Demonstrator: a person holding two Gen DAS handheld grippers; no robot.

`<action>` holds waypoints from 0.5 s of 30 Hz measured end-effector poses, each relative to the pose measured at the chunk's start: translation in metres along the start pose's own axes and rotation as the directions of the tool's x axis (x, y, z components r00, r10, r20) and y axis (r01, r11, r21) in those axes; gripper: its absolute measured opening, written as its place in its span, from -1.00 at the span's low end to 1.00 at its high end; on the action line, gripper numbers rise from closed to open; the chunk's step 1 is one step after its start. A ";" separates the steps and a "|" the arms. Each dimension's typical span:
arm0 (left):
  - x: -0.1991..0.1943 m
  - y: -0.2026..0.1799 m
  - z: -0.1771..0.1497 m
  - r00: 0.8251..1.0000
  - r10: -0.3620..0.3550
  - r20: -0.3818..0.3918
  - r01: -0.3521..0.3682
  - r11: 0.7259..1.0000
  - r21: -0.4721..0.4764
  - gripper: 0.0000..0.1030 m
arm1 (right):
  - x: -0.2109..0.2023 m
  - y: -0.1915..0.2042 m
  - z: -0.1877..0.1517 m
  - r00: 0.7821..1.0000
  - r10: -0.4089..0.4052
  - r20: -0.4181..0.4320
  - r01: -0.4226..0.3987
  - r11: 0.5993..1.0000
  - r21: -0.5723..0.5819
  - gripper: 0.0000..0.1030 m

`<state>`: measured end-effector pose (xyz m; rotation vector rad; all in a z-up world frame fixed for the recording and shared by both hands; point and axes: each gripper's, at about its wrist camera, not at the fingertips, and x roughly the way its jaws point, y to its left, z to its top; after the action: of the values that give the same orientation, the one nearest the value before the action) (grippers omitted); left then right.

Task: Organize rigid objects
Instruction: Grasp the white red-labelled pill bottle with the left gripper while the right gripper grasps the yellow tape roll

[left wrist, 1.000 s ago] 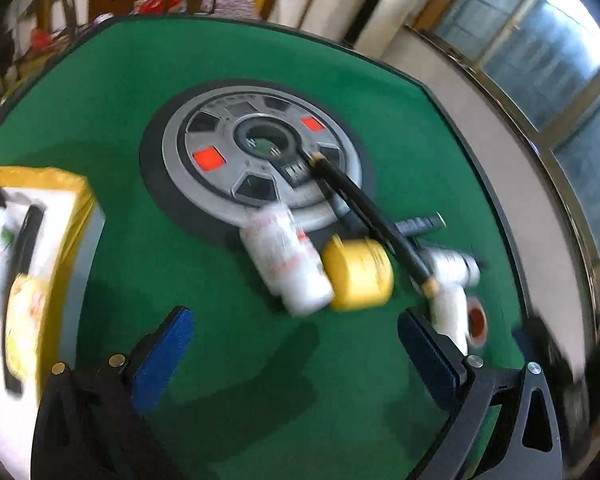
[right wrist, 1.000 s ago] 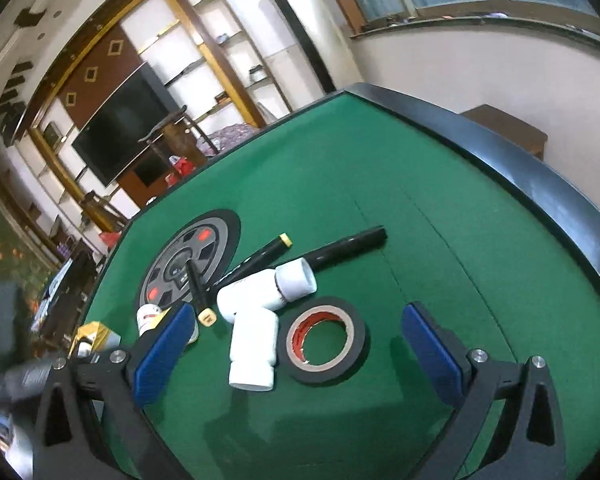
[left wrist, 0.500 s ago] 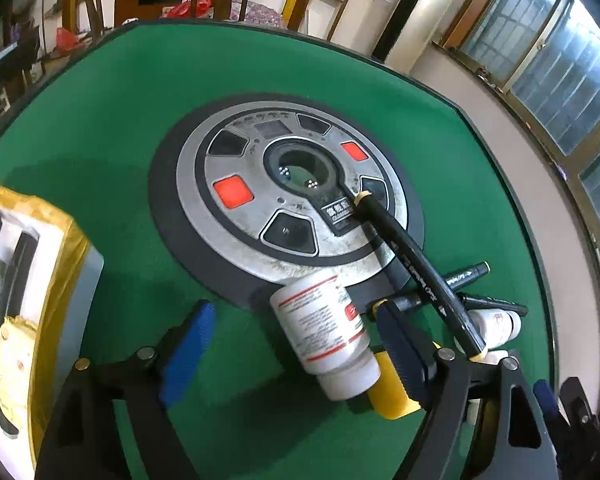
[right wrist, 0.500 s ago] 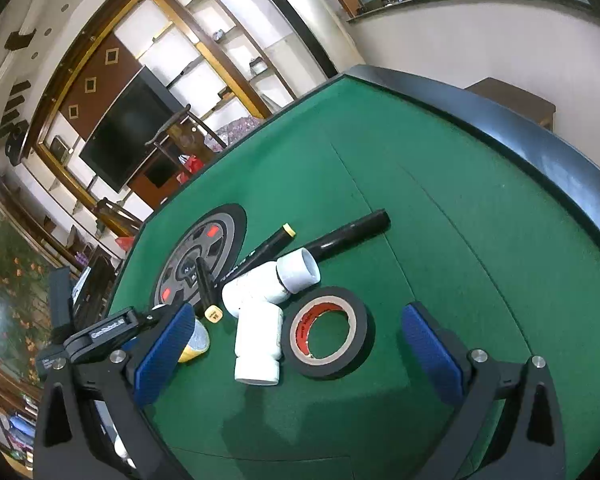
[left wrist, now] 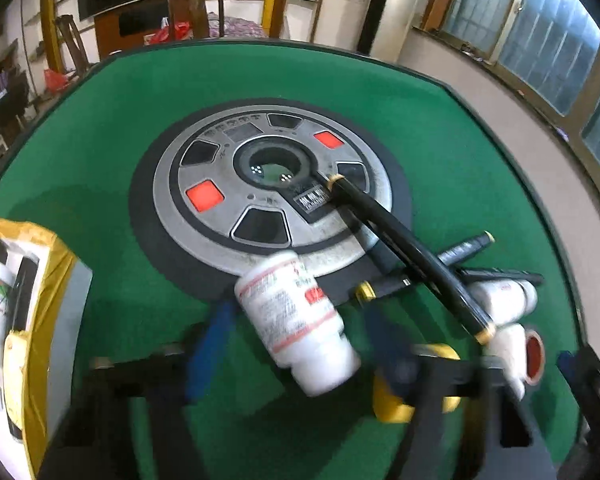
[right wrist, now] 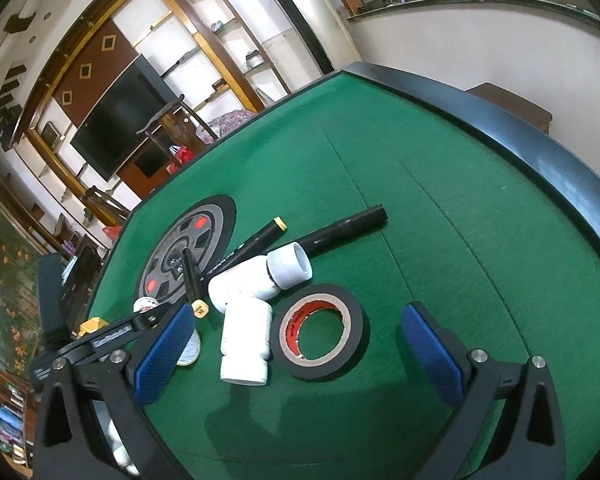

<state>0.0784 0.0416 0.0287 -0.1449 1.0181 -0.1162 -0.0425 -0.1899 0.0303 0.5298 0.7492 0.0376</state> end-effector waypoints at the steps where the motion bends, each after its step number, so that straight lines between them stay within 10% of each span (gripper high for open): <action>1: -0.005 0.001 -0.003 1.000 -0.022 -0.005 0.022 1.000 0.003 -0.20 | -0.001 0.001 -0.001 1.000 -0.008 -0.002 0.008 1.000 0.000 1.00; 13: -0.089 0.021 -0.041 0.983 -0.163 0.082 0.159 0.986 0.059 -0.24 | 0.001 0.014 -0.005 0.999 -0.048 0.011 0.049 0.996 -0.071 1.00; 15: -0.084 0.028 -0.037 0.985 -0.153 0.076 0.151 0.988 0.032 0.08 | -0.005 0.027 -0.008 0.999 -0.031 0.034 0.035 0.993 -0.112 1.00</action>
<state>0.0039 0.0807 0.0756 -0.2020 0.9268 -0.2607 -0.0475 -0.1638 0.0416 0.4092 0.7200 0.0405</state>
